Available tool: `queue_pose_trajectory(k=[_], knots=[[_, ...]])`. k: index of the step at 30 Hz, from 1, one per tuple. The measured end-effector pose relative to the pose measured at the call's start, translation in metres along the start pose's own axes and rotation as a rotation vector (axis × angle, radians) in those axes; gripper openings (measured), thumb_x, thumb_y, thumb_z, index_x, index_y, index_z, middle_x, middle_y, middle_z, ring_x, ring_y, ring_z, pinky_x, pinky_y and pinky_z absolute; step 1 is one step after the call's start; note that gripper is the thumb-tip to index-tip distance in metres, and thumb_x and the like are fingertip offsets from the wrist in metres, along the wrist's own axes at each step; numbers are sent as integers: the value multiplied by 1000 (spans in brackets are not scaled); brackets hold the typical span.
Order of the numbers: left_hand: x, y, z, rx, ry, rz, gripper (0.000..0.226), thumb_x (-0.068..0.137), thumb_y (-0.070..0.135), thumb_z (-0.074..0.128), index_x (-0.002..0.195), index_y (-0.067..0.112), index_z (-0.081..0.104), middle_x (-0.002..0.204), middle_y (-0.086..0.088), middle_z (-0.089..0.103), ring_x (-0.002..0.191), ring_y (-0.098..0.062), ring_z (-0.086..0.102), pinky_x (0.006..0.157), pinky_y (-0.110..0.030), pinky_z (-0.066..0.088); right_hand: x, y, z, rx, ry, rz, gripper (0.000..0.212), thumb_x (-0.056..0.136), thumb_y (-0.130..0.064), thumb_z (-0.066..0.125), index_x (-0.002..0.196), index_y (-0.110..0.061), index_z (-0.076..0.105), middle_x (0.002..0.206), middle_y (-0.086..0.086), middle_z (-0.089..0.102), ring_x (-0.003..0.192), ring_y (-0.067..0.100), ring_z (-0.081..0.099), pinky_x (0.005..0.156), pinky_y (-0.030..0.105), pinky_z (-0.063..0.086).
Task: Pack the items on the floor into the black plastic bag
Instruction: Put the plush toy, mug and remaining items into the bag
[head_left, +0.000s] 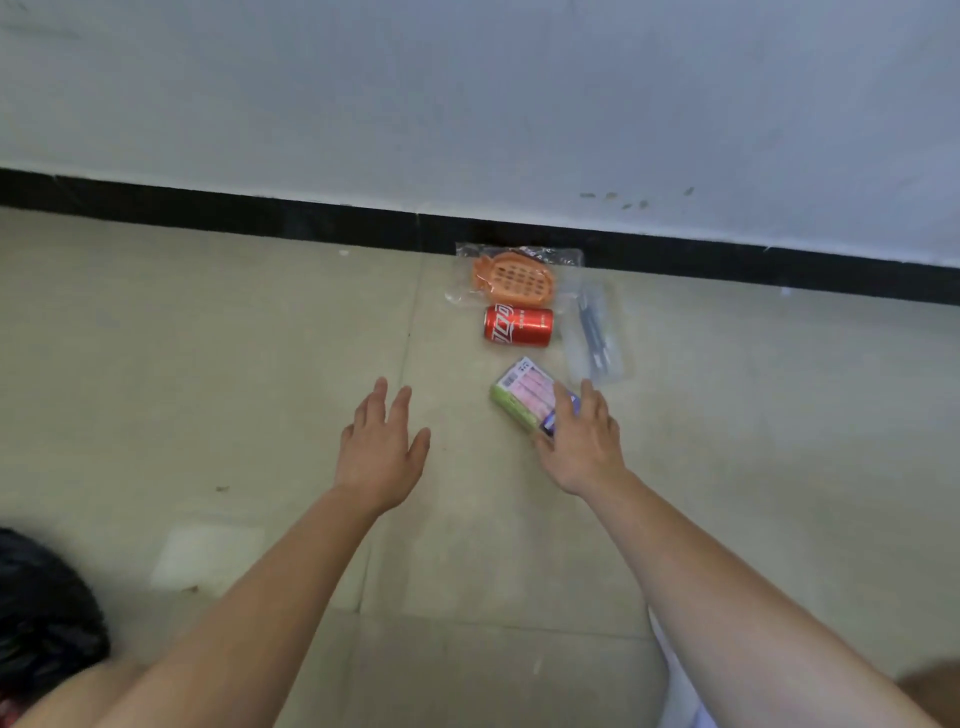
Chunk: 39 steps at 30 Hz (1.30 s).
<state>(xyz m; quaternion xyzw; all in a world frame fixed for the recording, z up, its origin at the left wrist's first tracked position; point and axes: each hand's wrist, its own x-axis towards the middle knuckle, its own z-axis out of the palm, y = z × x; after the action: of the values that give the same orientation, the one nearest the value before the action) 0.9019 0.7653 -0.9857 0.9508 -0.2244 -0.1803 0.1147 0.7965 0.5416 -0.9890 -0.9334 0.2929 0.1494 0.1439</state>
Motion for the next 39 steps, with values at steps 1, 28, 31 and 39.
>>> queue_pose_trajectory(k=[1,28,31,39], knots=[[7,7,5,-5,-4,-2,65,99,44,41,154,16,19,162,-15,9,147,-33,17,112,-49,29,4,7,5,-17,-15,-33,79,95,-47,49,157,-17,9,163,21,-2,150,38,5,119,46,16],[138,80,60,-121,-139,20,74,94,38,54,155,28,12,135,-18,33,115,-41,45,99,-47,40,-20,64,90,284,250,136,63,63,-37,63,123,-21,55,127,16,40,110,38,45,100,49,40],[88,41,62,-251,-122,-73,76,92,40,57,155,30,15,130,-17,37,115,-40,47,102,-45,39,-16,52,91,273,76,179,73,65,-38,64,134,-23,44,145,17,29,130,38,33,110,47,24],[-28,-47,62,-368,-98,-367,80,84,36,65,149,28,18,116,-17,62,102,-39,62,82,-39,48,-11,-29,79,41,-150,5,75,76,-36,69,140,-31,30,136,11,30,124,34,36,102,40,33]])
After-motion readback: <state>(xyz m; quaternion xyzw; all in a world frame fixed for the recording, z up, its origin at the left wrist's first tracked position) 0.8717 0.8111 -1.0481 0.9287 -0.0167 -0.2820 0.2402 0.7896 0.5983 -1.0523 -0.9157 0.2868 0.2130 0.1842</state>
